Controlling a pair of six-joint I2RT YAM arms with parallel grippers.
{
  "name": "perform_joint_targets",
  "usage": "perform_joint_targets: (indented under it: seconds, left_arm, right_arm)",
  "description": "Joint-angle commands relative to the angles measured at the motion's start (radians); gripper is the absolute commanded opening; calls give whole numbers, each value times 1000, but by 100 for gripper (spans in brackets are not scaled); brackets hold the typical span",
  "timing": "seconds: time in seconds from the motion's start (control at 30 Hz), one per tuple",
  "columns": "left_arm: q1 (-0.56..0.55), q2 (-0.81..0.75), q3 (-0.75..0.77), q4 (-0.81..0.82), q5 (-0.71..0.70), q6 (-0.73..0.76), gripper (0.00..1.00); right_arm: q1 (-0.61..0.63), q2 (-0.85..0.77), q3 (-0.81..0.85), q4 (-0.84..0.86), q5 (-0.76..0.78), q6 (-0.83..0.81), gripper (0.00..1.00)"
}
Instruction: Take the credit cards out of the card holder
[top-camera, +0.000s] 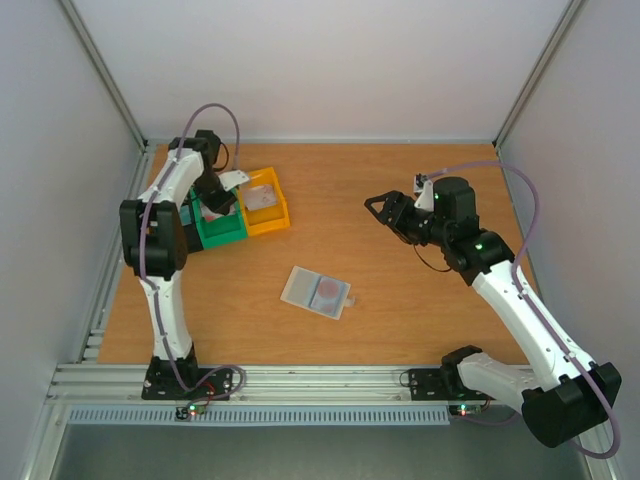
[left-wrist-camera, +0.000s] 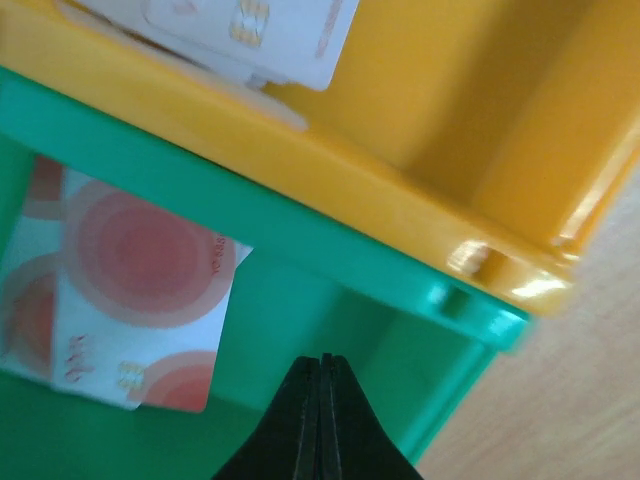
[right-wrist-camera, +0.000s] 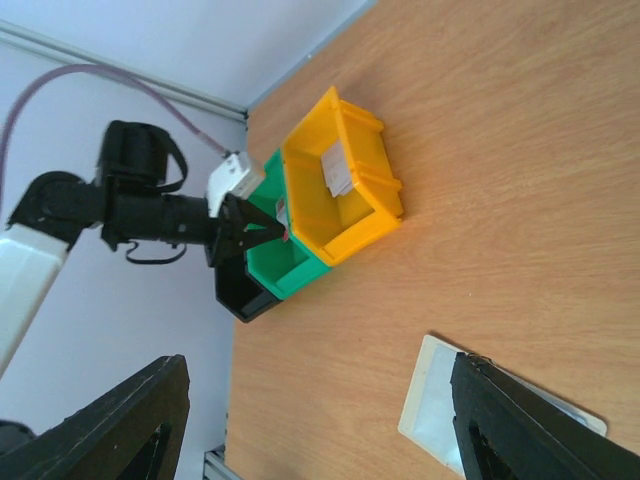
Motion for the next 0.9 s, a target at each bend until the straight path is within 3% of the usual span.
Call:
perform_joint_targets:
  seconds: [0.0, 0.87]
  left_arm:
    - [3, 96, 21, -34, -67, 2, 0]
    - [4, 147, -49, 221, -306, 52, 0]
  right_arm:
    - [-7, -15, 3, -32, 31, 8, 72]
    - [-8, -34, 16, -74, 64, -23, 73]
